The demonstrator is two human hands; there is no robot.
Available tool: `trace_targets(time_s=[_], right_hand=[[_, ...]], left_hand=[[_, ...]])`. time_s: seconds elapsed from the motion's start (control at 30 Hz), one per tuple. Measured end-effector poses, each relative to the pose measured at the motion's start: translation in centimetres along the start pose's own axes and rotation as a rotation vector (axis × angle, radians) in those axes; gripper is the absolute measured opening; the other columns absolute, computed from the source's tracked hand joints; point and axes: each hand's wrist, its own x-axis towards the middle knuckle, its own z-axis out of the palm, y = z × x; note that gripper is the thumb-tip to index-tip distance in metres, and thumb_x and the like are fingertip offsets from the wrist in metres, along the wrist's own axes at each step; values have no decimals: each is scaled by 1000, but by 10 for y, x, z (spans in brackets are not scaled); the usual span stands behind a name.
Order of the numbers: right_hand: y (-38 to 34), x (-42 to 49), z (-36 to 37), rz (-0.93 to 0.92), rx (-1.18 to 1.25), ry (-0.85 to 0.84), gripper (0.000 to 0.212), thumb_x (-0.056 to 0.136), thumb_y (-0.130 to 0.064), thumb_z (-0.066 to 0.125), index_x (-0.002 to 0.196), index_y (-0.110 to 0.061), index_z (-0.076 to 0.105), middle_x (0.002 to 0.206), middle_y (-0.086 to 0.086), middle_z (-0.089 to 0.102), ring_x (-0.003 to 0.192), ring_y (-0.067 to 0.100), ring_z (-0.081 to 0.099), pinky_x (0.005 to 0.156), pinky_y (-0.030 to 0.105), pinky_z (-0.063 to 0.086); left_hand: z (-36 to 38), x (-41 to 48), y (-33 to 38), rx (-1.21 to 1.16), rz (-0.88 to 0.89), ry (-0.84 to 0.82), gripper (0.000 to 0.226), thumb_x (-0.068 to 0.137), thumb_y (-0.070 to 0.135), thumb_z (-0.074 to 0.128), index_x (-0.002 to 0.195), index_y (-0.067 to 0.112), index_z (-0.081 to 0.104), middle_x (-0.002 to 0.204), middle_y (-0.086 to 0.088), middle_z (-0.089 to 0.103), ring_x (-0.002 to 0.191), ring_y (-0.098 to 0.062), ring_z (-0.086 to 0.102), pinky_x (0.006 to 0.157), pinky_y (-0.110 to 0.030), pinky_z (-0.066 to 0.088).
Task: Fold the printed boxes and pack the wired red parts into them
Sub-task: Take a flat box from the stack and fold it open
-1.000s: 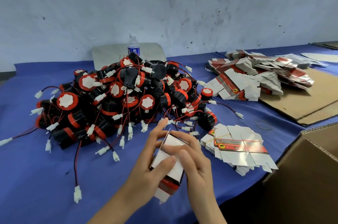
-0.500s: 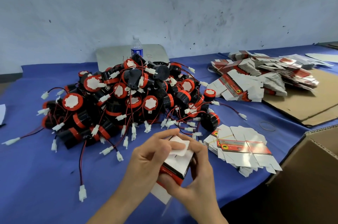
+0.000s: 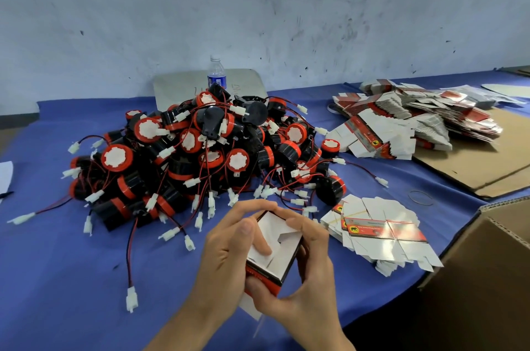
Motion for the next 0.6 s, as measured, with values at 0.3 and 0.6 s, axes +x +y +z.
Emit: trace_targets(time_s=[0.3, 0.6], right_hand=[[-3, 2, -1, 4, 40, -59, 74, 63, -31, 76, 126, -15, 42, 131, 8, 51, 118, 24, 56, 90, 38, 51], [4, -2, 6, 531, 374, 0, 47, 61, -46, 72, 97, -16, 75, 99, 7, 71, 89, 21, 68, 75, 33, 54]], left_hand=[[-6, -1, 6, -419, -164, -47, 63, 75, 72, 59, 77, 10, 67, 134, 0, 57, 115, -24, 62, 81, -29, 55], [-32, -1, 8, -838, -327, -112, 53, 64, 51, 82, 94, 8, 73, 144, -2, 50, 135, -19, 45, 83, -44, 56]])
